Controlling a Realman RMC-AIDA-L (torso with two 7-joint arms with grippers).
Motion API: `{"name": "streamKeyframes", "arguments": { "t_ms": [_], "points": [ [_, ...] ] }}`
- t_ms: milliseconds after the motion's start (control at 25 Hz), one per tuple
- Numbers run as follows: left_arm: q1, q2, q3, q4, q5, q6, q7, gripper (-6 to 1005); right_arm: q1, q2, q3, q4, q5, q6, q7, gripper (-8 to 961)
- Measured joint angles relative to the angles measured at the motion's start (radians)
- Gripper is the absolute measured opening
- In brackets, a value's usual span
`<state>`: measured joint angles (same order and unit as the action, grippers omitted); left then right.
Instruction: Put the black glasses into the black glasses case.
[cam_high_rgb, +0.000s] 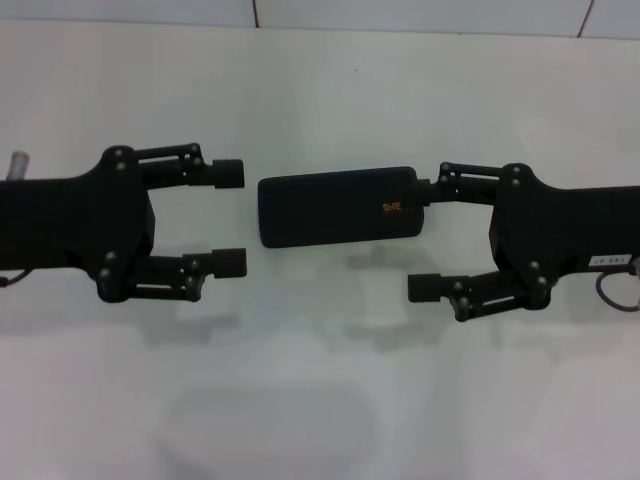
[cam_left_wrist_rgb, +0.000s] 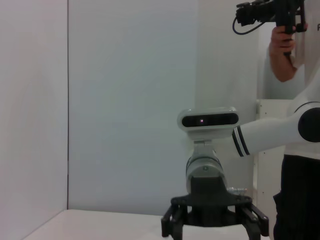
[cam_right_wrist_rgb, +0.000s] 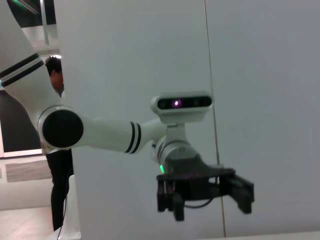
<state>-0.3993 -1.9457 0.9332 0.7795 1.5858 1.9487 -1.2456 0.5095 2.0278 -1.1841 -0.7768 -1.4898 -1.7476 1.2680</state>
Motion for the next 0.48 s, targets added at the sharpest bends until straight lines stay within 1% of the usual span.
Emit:
{"name": "streamKeyframes", "arguments": {
  "t_ms": [160,320,480],
  "points": [
    [0.008,-0.001,0.000,-0.027,0.001,0.001,-0.001,783,0.000,0.000,-0.010,0.006,0.025,0.011,-0.017,868],
    [0.012,0.002,-0.001,-0.048,0.001,0.000,0.012,783,-0.004,0.000,-0.038,0.028,0.075,0.024,-0.051,869],
    [0.016,0.002,-0.002,-0.056,0.001,-0.004,0.024,783,-0.006,0.000,-0.045,0.029,0.080,0.032,-0.054,869]
  ]
}}
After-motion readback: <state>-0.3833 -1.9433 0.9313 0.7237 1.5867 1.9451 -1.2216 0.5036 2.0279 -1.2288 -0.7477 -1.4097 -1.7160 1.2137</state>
